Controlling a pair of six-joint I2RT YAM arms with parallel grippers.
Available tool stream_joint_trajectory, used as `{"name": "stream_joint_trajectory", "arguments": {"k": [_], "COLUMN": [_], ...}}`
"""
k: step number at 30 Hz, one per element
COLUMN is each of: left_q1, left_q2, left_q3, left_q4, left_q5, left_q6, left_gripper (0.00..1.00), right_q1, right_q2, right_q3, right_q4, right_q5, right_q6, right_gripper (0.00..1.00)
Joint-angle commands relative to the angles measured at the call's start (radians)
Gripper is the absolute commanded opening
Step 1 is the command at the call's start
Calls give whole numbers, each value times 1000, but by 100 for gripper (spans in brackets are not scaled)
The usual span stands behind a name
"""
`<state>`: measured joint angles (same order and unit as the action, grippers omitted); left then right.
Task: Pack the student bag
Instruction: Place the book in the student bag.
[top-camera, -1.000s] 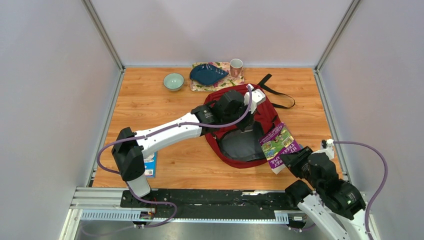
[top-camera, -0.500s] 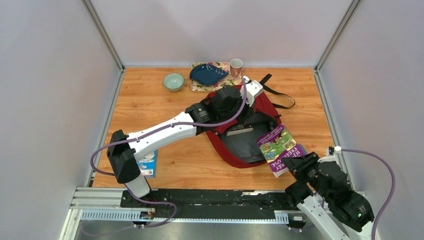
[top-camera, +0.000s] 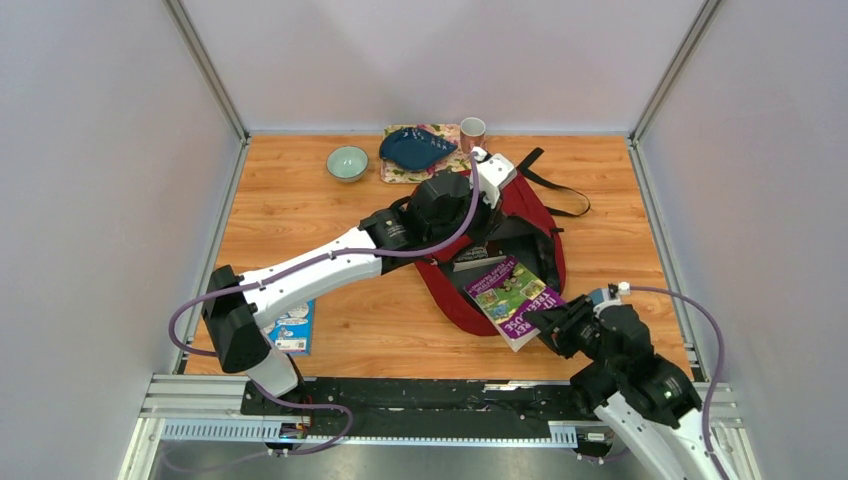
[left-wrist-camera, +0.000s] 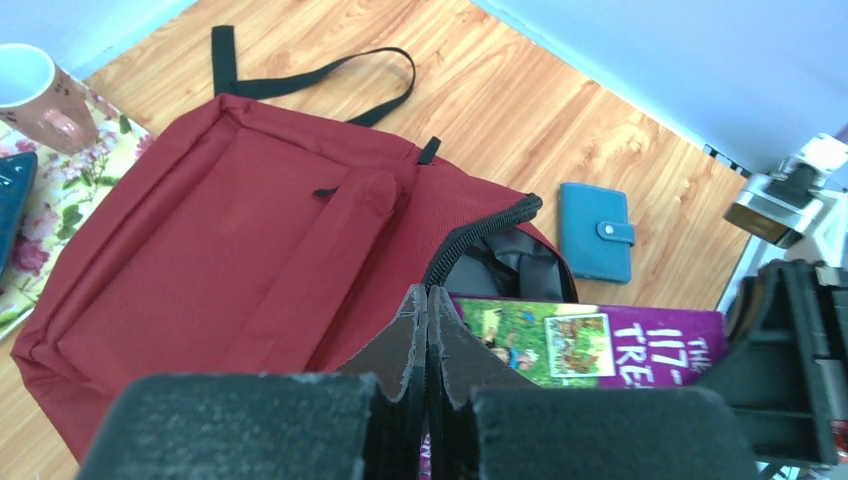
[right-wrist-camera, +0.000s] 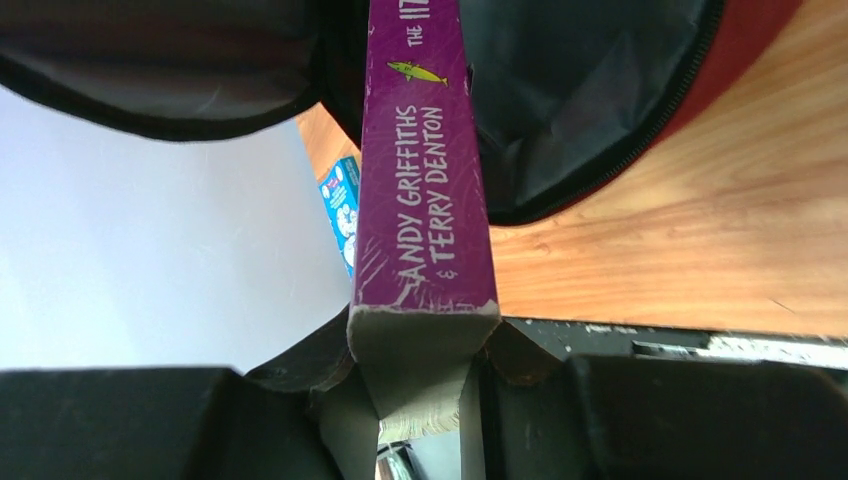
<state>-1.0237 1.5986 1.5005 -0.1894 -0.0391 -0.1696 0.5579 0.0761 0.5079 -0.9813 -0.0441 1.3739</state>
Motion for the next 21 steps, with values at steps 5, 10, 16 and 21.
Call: {"name": "stream_joint_trajectory", "arguments": {"k": [5,10,16,21], "left_q1": [-1,-1,-1,-1], "left_q2": [-88,-103,-108,-106], "left_q3": [-48,-71,-71,-68], "left_q4": [76,84,94,100], "left_q5": [33,68,87,88], "left_q6": [-24,-41,-56,-59], "left_gripper": [0,0,0,0], "right_q1": [-1,-36,-56,-56], "right_q2": [211,336,438,462], "right_q3": [-62,-111,-144,-178], "right_q4": [651,860,946,951], "right_q5": [-36,-42,42,143], "right_q6": [42,120,168,223], "right_gripper": [0,0,0,0]}}
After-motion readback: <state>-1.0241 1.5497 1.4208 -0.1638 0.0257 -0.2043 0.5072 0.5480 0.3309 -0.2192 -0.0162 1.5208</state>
